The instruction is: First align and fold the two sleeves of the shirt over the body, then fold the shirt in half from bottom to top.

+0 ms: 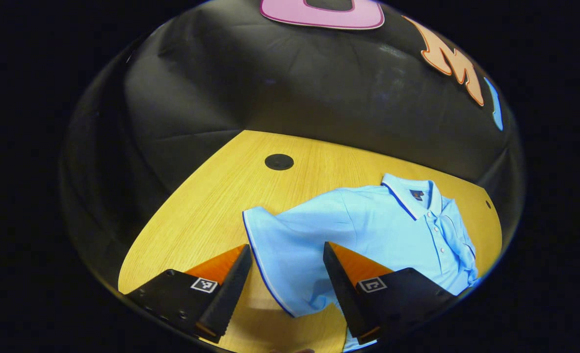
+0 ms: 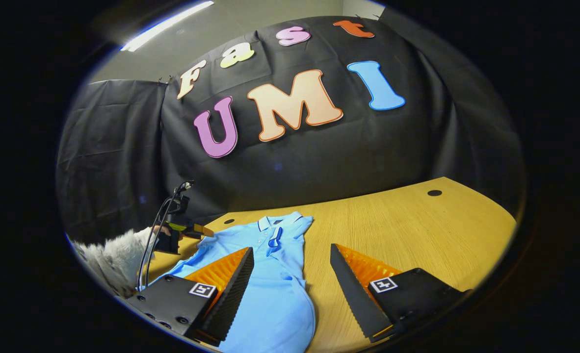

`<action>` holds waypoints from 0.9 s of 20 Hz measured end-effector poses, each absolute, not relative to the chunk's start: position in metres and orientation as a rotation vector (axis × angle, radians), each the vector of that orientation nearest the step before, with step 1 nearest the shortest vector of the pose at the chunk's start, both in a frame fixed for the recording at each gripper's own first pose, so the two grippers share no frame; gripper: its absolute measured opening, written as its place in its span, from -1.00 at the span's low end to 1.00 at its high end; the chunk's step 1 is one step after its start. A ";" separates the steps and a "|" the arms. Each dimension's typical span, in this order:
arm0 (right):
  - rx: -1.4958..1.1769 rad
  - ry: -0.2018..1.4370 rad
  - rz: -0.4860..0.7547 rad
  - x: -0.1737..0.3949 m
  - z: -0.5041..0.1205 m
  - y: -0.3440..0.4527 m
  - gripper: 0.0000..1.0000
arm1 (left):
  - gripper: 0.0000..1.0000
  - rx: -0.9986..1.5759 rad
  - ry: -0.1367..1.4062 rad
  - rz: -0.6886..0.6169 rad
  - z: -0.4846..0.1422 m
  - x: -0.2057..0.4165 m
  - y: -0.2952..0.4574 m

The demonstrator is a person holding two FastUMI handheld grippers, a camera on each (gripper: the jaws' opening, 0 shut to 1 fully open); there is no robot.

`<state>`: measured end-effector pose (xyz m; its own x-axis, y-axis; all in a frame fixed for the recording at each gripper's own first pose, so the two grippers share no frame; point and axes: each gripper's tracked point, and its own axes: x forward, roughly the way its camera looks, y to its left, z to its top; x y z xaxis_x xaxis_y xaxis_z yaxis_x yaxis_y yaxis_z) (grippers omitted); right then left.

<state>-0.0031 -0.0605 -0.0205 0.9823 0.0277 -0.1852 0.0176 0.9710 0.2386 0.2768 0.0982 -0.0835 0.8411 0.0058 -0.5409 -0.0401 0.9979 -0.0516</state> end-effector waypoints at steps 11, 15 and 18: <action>0.258 0.169 0.016 -0.006 -0.010 -0.061 0.86 | 0.35 -0.064 0.573 0.073 -0.092 0.275 0.112; 0.260 0.162 0.027 -0.008 -0.007 -0.057 0.94 | 0.06 -0.046 0.565 0.079 -0.093 0.274 0.117; 0.248 0.155 0.030 -0.008 -0.003 -0.055 0.94 | -0.21 -0.065 0.562 0.051 -0.090 0.272 0.115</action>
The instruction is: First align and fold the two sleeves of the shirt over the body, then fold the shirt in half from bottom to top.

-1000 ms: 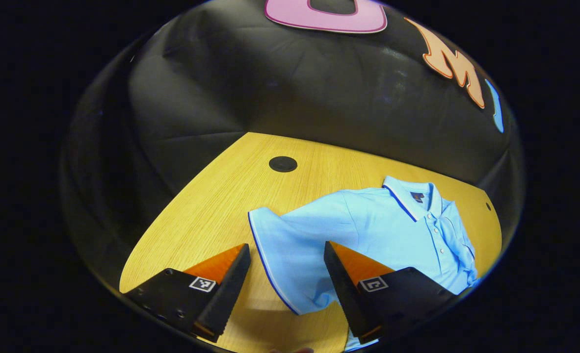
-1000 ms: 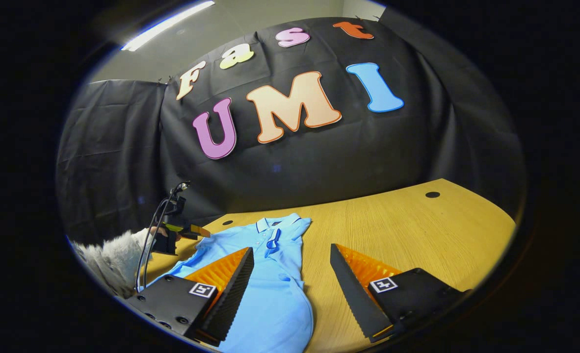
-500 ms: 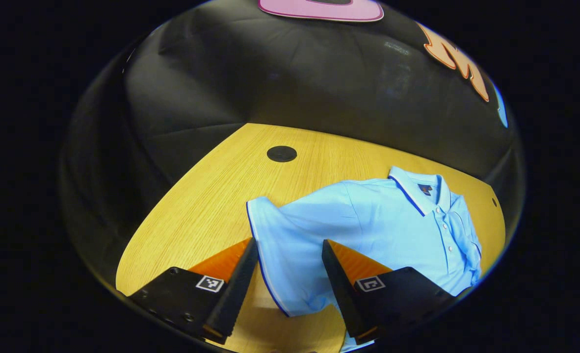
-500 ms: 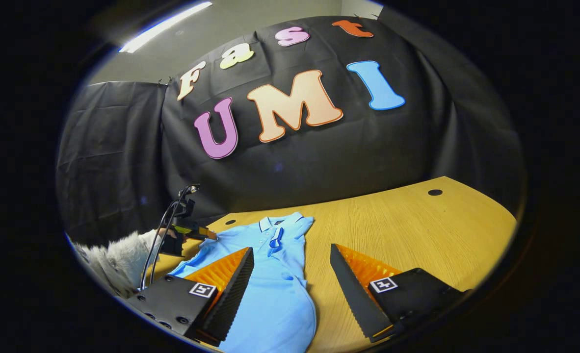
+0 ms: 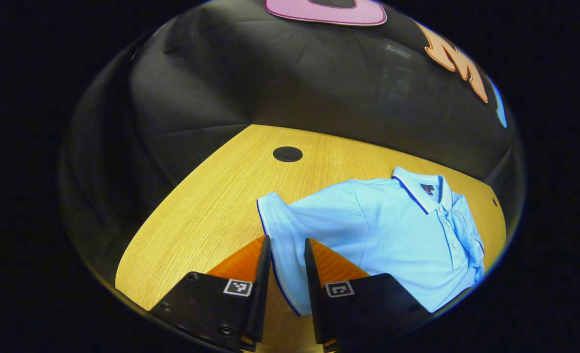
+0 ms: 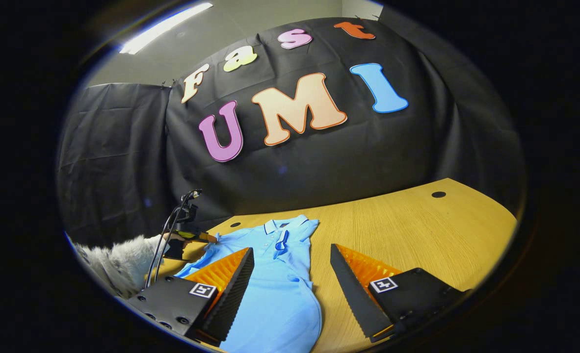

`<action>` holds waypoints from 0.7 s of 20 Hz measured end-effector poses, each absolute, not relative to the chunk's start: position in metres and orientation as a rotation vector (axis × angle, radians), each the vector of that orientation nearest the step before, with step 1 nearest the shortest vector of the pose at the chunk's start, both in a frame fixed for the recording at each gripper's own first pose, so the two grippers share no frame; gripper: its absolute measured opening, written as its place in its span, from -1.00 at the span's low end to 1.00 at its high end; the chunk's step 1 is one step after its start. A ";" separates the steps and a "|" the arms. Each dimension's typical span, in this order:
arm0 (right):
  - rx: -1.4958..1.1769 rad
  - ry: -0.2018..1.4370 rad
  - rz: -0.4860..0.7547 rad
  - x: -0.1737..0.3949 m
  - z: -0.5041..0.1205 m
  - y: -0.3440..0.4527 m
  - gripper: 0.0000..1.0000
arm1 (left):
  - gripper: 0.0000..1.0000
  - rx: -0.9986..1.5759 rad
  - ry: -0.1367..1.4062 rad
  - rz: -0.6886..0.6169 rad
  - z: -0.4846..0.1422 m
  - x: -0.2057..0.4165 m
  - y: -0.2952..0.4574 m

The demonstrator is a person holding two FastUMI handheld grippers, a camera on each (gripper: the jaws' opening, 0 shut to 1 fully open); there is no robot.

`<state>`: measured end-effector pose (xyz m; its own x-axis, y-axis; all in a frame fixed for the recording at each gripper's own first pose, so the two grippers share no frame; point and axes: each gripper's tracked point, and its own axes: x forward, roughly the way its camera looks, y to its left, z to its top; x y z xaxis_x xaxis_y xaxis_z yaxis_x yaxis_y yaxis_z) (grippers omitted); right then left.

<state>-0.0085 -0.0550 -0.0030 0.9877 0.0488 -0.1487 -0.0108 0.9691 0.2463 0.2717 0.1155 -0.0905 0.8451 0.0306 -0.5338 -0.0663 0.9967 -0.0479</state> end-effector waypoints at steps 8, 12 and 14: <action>0.237 0.155 0.038 -0.009 -0.004 -0.055 0.94 | -1.00 -0.118 0.542 -0.038 -0.087 0.268 0.101; 0.233 0.153 0.033 -0.010 -0.003 -0.059 0.94 | -1.00 -0.114 0.486 -0.059 -0.058 0.269 0.085; 0.231 0.160 0.026 -0.010 -0.005 -0.061 0.94 | -1.00 -0.110 0.460 -0.108 -0.039 0.267 0.063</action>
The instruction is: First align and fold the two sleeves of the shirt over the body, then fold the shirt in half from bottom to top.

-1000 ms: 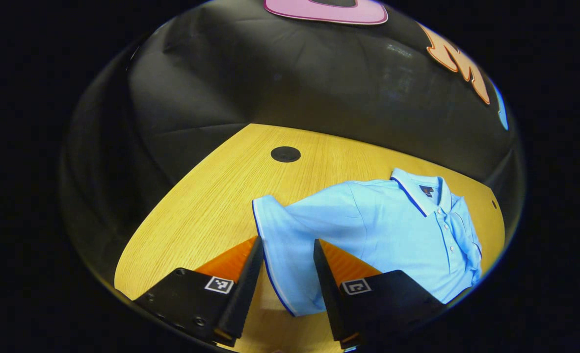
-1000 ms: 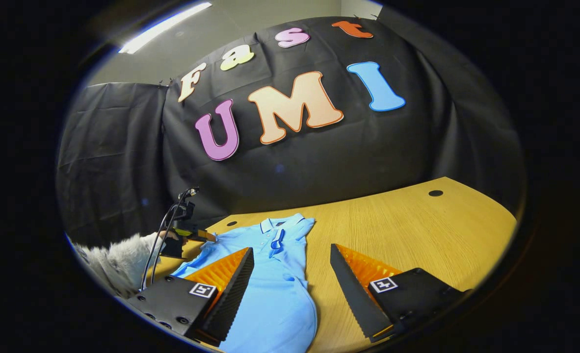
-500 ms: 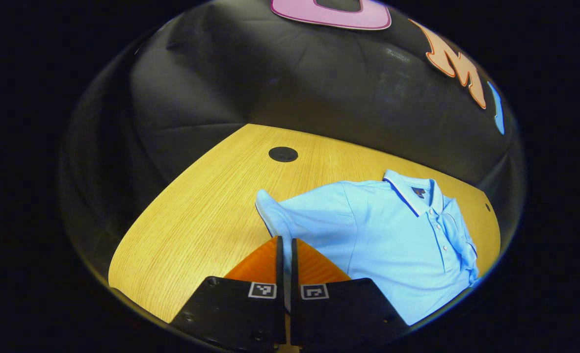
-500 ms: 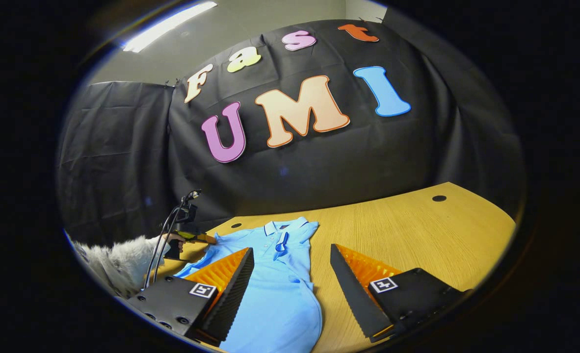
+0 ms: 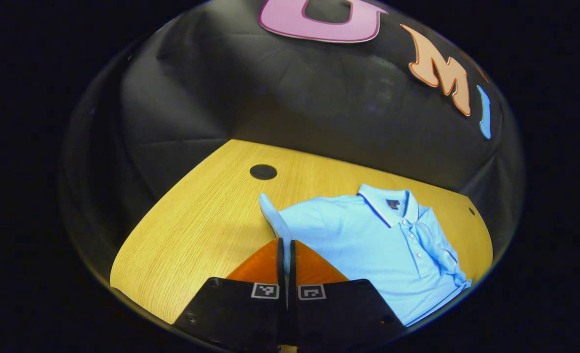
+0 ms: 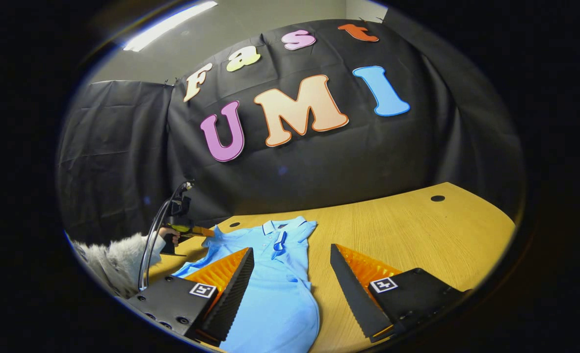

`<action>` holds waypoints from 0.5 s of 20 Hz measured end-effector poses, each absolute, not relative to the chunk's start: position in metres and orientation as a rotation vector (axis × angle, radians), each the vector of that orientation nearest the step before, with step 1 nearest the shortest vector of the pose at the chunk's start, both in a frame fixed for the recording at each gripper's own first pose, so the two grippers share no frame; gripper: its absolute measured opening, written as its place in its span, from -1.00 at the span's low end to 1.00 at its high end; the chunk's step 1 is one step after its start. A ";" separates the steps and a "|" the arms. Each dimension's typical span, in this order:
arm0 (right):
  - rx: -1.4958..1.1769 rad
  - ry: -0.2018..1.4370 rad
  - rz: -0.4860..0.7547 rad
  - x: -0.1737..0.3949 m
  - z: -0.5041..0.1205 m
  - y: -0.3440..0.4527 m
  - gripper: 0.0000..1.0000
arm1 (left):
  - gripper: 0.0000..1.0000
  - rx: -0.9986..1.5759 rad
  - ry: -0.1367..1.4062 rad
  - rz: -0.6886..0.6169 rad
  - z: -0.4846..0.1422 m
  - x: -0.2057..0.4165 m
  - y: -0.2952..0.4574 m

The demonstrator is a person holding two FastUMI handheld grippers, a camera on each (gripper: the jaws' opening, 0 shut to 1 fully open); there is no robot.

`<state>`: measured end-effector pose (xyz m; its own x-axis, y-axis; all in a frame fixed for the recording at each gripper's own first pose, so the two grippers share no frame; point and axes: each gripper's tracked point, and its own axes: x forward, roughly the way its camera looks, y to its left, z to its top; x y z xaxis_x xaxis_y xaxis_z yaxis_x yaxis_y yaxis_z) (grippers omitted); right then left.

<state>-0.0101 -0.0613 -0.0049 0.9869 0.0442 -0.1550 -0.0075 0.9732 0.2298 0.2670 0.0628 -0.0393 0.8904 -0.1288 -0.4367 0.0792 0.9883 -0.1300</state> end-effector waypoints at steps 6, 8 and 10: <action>0.218 0.151 0.046 -0.011 -0.004 -0.052 0.94 | -1.00 -0.067 0.437 -0.302 -0.013 0.255 -0.038; 0.206 0.156 0.038 -0.011 -0.007 -0.054 0.94 | -1.00 -0.032 0.445 -0.347 -0.018 0.253 -0.067; 0.213 0.164 0.047 -0.010 -0.009 -0.049 0.94 | -1.00 0.012 0.450 -0.366 -0.025 0.255 -0.090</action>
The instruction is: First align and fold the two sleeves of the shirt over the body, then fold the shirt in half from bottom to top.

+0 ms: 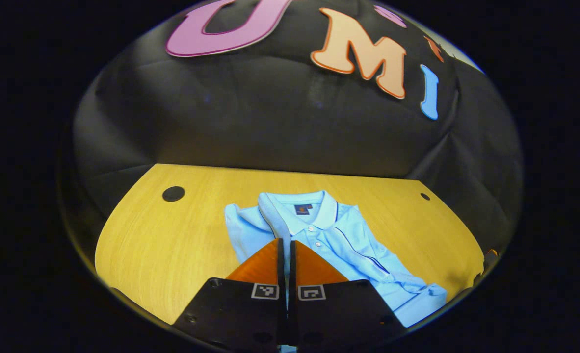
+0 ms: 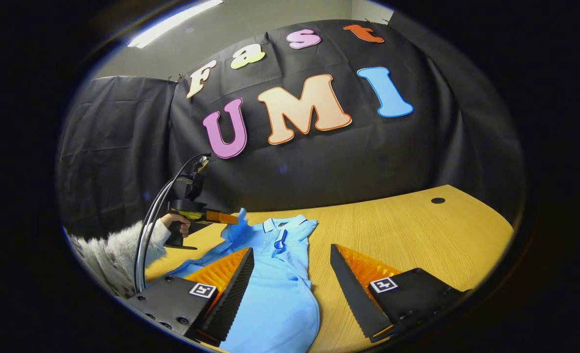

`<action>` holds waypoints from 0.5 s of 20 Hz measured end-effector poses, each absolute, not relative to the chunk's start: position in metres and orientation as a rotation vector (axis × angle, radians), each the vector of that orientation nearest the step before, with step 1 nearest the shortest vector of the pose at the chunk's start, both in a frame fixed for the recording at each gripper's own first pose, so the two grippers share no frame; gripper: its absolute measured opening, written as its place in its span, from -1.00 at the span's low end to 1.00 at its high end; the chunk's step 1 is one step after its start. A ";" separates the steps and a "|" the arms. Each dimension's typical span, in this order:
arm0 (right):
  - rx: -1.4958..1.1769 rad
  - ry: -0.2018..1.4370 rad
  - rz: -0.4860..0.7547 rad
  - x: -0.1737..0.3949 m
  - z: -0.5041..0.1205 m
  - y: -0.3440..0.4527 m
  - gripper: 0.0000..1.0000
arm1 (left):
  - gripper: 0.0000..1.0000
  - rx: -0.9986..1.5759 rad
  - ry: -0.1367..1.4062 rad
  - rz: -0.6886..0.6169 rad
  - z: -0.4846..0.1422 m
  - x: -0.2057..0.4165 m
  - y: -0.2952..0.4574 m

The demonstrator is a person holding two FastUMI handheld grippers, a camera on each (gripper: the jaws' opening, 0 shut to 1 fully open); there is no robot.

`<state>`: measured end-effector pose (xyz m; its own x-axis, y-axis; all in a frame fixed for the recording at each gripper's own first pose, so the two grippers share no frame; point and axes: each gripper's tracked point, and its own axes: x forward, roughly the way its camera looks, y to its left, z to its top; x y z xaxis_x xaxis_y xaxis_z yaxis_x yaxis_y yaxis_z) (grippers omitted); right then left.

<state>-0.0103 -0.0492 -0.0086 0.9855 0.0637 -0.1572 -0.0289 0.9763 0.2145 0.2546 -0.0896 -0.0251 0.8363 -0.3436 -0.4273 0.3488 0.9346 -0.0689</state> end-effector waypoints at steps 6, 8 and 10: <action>0.214 0.174 0.053 -0.008 -0.014 -0.046 0.94 | -1.00 0.062 0.487 -0.282 -0.055 0.268 -0.111; 0.212 0.180 0.051 -0.006 -0.017 -0.045 0.94 | -0.88 0.055 0.485 -0.266 -0.058 0.269 -0.113; 0.213 0.184 0.053 -0.006 -0.018 -0.043 0.94 | -0.66 0.092 0.488 -0.235 -0.059 0.268 -0.103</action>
<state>-0.0055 -0.0426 -0.0183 0.9818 0.0716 -0.1762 -0.0326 0.9761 0.2150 0.2676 -0.1030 -0.0594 0.8571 -0.2013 -0.4742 0.2448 0.9691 0.0312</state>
